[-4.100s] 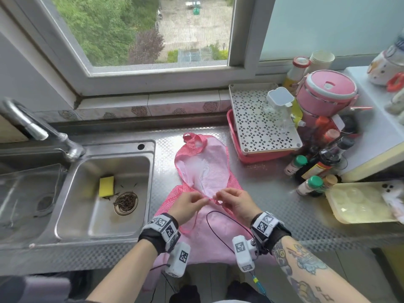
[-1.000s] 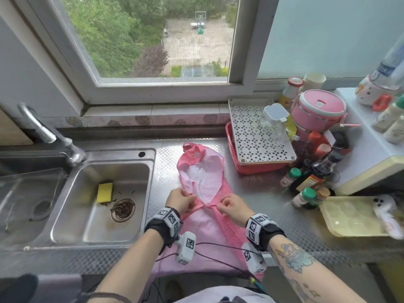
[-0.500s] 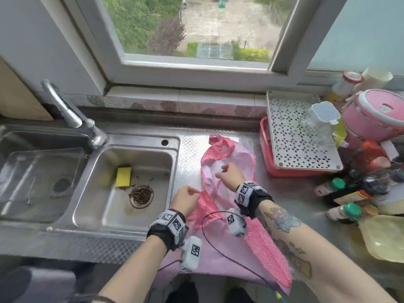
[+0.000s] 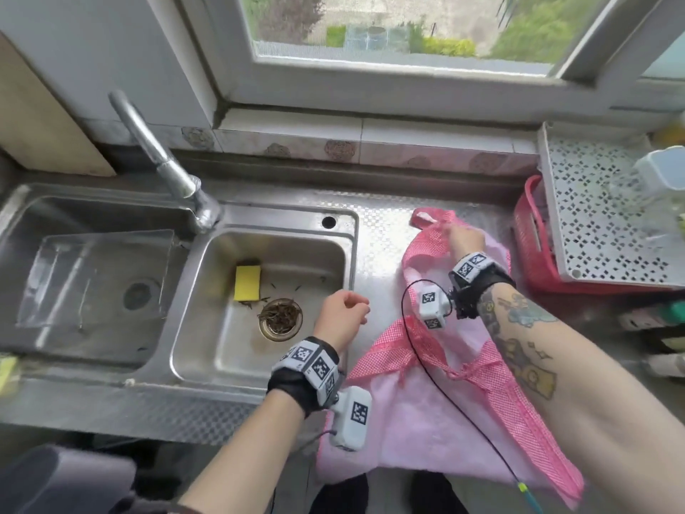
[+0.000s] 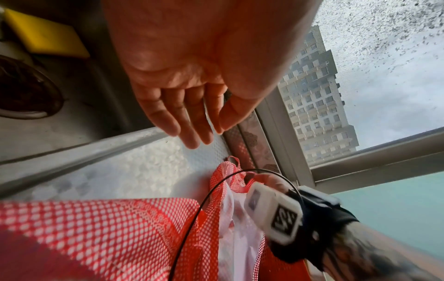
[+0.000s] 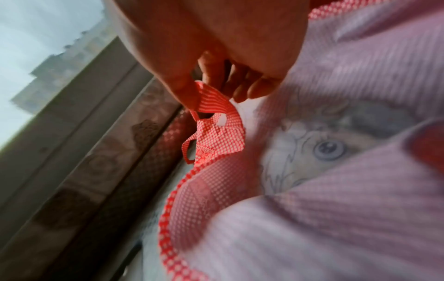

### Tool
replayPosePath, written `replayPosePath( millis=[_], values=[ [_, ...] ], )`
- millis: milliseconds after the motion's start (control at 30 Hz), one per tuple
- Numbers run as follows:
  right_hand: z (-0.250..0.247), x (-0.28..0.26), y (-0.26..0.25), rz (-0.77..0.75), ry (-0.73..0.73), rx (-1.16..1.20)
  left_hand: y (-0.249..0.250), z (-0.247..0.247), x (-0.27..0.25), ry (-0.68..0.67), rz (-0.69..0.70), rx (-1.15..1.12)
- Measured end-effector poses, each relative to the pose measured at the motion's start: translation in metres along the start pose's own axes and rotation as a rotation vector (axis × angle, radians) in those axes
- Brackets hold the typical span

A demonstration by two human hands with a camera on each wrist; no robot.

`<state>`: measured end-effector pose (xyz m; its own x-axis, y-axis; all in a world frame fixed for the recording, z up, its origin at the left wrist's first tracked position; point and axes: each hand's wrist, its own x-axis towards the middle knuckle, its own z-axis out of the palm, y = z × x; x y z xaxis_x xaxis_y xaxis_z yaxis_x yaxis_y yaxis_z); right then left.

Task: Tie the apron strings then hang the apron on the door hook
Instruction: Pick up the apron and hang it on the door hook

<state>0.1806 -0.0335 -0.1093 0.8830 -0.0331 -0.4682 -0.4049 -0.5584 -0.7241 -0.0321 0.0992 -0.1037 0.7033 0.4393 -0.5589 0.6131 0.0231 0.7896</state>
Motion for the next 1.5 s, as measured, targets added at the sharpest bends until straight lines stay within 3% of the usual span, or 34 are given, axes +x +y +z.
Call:
replayPosePath(
  millis=[133,267,433,567,733,900,966,1066,1166,1233,1333,1433,1500],
  values=[
    [-0.016,-0.047,-0.008,-0.029,-0.282,0.526,0.03,0.003,0.018,-0.032,0.096,0.079],
    [-0.068,-0.119,-0.017,-0.212,-0.426,0.51,0.07,0.026,0.015,-0.094,0.21,0.119],
    [-0.162,-0.192,-0.001,-0.242,-0.567,0.638,0.1,0.074,-0.026,-0.271,0.471,0.306],
    [-0.25,-0.234,0.037,-0.323,-0.357,0.783,0.125,0.135,-0.082,-0.416,0.689,0.465],
    [-0.368,-0.289,0.125,-0.363,0.043,0.834,0.139,0.214,-0.154,-0.461,0.74,0.37],
    [-0.482,-0.375,0.232,-0.372,0.325,0.977,0.134,0.316,-0.273,-0.8,0.717,0.335],
    [-0.52,-0.408,0.265,-0.353,0.41,1.066,0.128,0.357,-0.317,-0.931,0.776,0.431],
    [-0.576,-0.461,0.314,-0.378,0.549,1.146,0.122,0.419,-0.374,-1.019,0.902,0.574],
    [-0.62,-0.508,0.36,-0.422,0.657,1.099,0.122,0.471,-0.432,-1.098,0.85,0.517],
    [-0.641,-0.536,0.386,-0.424,0.732,1.05,0.123,0.501,-0.47,-1.194,0.752,0.293],
    [-0.665,-0.583,0.428,-0.428,0.949,1.046,0.115,0.556,-0.534,-1.419,0.465,-0.007],
    [-0.677,-0.613,0.455,-0.412,1.043,1.063,0.102,0.602,-0.581,-1.622,0.206,-0.159],
    [-0.686,-0.633,0.469,-0.36,1.11,1.075,0.092,0.631,-0.608,-1.737,0.244,-0.117]
  ],
)
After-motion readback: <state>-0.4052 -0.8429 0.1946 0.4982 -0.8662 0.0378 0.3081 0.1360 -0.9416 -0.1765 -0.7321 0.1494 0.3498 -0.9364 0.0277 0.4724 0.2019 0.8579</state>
